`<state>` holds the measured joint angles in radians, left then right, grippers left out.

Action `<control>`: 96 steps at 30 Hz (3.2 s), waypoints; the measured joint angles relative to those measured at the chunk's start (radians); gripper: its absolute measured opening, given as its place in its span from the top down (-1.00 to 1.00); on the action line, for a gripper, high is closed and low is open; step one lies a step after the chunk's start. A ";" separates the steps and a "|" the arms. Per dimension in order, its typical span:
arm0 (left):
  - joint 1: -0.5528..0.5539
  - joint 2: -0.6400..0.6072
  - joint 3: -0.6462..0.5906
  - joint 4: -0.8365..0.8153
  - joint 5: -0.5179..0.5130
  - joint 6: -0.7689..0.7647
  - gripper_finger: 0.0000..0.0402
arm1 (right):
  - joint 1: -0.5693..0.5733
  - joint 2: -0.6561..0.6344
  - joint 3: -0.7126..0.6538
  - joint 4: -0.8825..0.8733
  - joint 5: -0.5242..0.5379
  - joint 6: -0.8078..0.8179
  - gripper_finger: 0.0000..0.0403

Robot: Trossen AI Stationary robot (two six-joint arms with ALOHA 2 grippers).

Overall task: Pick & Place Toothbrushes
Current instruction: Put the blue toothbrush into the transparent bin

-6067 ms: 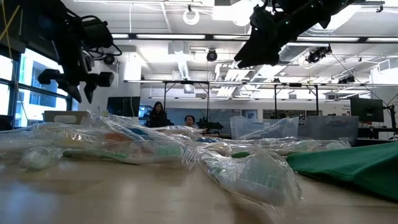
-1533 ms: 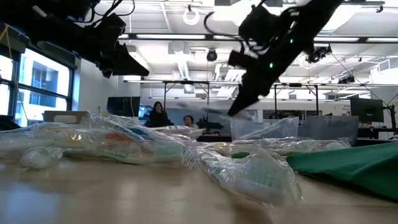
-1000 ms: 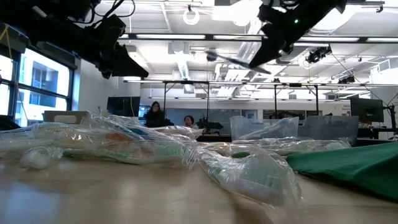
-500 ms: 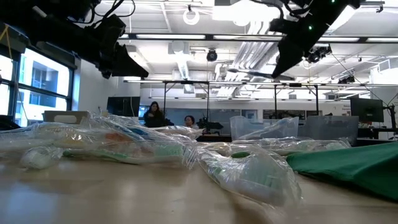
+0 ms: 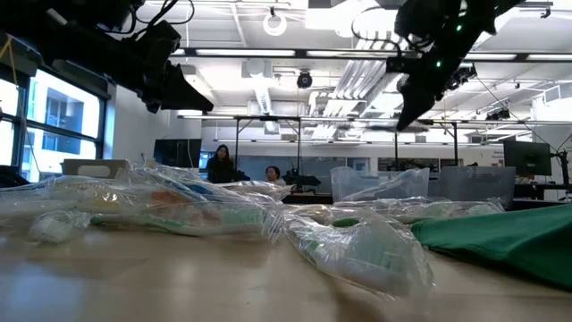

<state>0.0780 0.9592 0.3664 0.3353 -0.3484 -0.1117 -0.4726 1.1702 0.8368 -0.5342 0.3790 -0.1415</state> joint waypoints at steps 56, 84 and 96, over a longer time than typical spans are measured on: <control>0.000 0.000 0.001 -0.002 -0.005 0.002 1.00 | -0.293 0.274 0.000 0.322 -0.199 -0.230 0.17; 0.000 0.000 0.001 -0.001 -0.004 0.002 1.00 | -0.293 0.178 0.000 0.043 -0.500 -0.210 0.98; 0.000 0.000 0.001 -0.001 -0.004 0.002 1.00 | -0.293 0.238 0.000 0.064 -0.472 -0.182 0.98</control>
<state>0.0783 0.9592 0.3672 0.3340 -0.3519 -0.1097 -0.7658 1.4078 0.8368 -0.4699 -0.0931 -0.3233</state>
